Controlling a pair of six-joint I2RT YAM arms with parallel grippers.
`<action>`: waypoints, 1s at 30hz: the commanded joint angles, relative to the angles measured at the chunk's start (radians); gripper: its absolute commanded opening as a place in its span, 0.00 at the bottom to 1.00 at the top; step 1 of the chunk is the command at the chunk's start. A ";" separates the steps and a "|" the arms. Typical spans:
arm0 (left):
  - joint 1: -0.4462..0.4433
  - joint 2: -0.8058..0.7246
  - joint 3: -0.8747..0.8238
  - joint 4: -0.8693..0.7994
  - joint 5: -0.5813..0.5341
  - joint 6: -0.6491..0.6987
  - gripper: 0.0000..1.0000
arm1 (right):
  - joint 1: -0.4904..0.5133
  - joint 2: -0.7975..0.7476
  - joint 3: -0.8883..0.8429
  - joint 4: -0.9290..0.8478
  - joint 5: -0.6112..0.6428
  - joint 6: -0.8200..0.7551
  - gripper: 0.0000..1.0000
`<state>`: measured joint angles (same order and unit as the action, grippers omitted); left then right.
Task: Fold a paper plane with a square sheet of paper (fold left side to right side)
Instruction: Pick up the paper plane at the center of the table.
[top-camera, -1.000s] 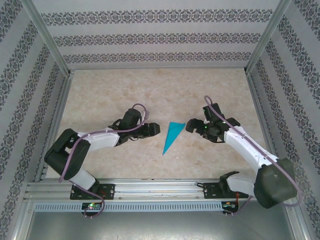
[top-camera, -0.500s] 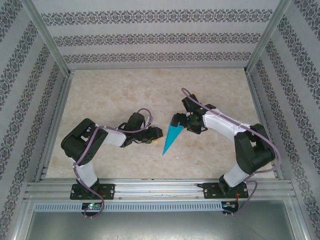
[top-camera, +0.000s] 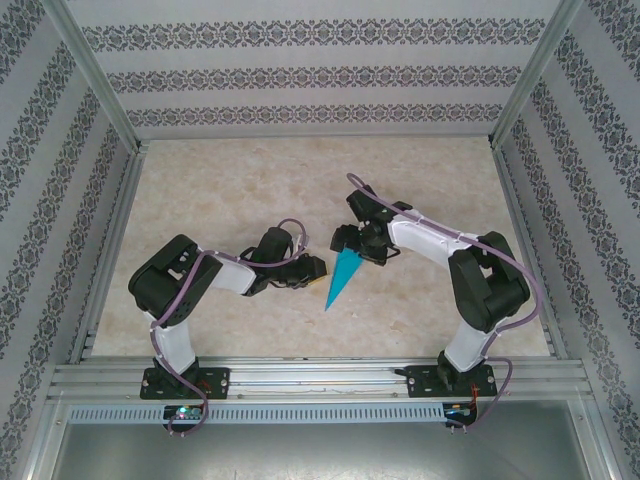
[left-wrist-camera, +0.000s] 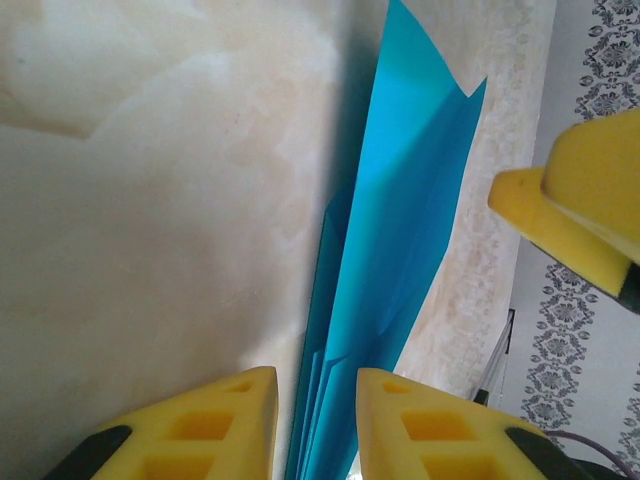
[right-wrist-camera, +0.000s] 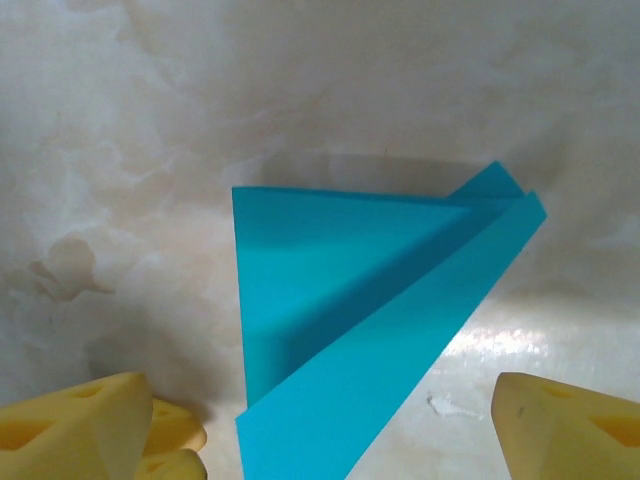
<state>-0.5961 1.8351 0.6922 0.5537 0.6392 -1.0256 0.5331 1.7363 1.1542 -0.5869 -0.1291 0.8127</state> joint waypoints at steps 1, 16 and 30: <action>-0.028 -0.036 -0.011 -0.080 -0.037 0.047 0.28 | 0.037 0.027 0.054 -0.123 0.088 0.090 0.88; 0.002 -0.181 -0.078 -0.226 -0.153 0.146 0.28 | 0.129 0.210 0.315 -0.428 0.230 0.235 0.72; 0.020 -0.224 -0.095 -0.286 -0.158 0.195 0.28 | 0.156 0.304 0.390 -0.458 0.216 0.253 0.56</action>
<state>-0.5915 1.6394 0.6117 0.3035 0.4923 -0.8650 0.6788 2.0281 1.5280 -1.0000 0.0669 1.0420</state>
